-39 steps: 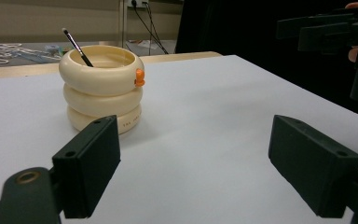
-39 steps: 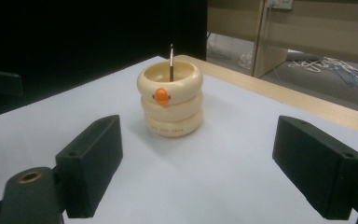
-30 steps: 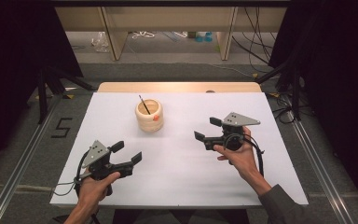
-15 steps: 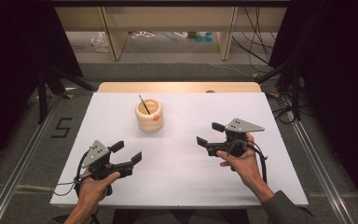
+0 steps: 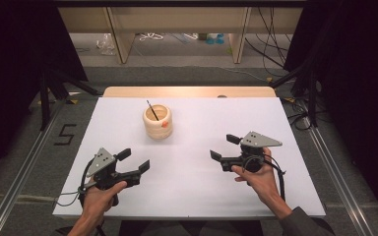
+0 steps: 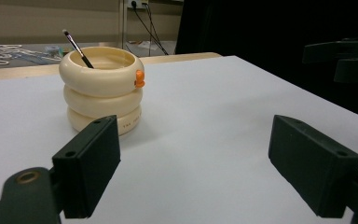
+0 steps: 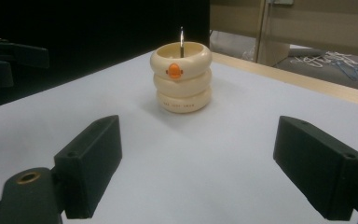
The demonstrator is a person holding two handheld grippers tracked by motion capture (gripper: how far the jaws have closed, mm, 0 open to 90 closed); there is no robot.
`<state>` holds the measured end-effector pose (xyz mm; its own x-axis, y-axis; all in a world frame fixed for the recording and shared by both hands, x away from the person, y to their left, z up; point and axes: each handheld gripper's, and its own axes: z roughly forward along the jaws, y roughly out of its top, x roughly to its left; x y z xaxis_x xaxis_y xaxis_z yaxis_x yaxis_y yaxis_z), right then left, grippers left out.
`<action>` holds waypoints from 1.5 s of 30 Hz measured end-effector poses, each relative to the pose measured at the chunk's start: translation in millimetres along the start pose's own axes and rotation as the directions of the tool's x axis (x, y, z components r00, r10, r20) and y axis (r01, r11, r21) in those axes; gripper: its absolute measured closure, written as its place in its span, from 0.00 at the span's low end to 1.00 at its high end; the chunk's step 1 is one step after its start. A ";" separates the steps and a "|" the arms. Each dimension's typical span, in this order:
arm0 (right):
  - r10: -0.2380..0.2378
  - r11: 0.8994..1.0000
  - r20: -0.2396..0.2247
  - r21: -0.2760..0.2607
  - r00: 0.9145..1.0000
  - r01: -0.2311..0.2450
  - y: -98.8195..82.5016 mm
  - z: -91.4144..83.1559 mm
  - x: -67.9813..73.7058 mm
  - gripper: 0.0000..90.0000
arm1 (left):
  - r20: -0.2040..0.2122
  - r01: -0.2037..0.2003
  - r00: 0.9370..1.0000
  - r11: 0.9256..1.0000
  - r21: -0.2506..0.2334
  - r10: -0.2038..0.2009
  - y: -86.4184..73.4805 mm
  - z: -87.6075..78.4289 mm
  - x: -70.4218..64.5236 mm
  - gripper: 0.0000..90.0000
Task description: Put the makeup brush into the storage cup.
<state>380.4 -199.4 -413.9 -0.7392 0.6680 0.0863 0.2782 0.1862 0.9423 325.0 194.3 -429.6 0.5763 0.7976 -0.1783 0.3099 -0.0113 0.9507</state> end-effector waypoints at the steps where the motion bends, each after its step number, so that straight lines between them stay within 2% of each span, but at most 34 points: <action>1: 0.005 1.000 -0.011 -0.001 1.000 -0.005 -0.7 -0.5 0.3 0.18 | 0.000 0.000 1.000 1.000 -0.001 0.000 -0.1 0.1 -0.1 0.18; 9: -0.015 1.000 0.000 0.019 1.000 0.015 -5.0 -7.8 5.0 0.18 | 0.000 0.002 1.000 1.000 0.002 -0.002 -0.4 0.6 -0.6 0.18; 16: 0.005 1.000 -0.011 0.010 1.000 -0.005 -9.5 -13.1 7.4 0.18 | -0.003 0.006 1.000 1.000 0.001 -0.006 -0.5 0.3 0.4 0.18; 20: 0.000 1.000 -0.010 0.031 1.000 0.000 -12.2 -19.0 8.6 0.18 | -0.002 0.002 1.000 1.000 0.004 -0.002 -0.6 0.7 -0.2 0.18; 23: -0.001 1.000 0.011 0.022 1.000 0.001 -16.6 -21.5 9.8 0.18 | -0.003 0.005 1.000 1.000 0.004 -0.005 -0.6 0.6 0.5 0.18; 26: 0.002 0.999 0.009 0.040 1.000 -0.003 -18.5 -23.9 9.7 0.18 | -0.003 0.003 1.000 1.000 0.006 -0.003 -0.6 0.7 0.2 0.18; 39: 0.007 0.999 0.017 0.033 1.000 -0.008 -21.5 -22.0 9.0 0.18 | -0.003 0.002 1.000 1.000 0.007 -0.002 -0.8 1.0 0.6 0.18; 42: 0.003 0.999 0.016 0.047 1.000 -0.004 -22.5 -20.6 9.2 0.18 | -0.003 0.003 1.000 1.000 0.006 -0.003 -0.4 0.8 0.2 0.18; 44: 0.014 1.000 0.018 0.022 1.000 -0.015 -22.8 -20.6 6.7 0.18 | -0.003 0.004 1.000 1.000 0.006 -0.004 -0.4 1.0 0.3 0.18; 45: 0.017 0.999 0.022 0.027 1.000 -0.017 -22.9 -21.3 5.6 0.18 | -0.003 0.004 1.000 1.000 0.006 -0.004 -0.4 1.0 0.3 0.18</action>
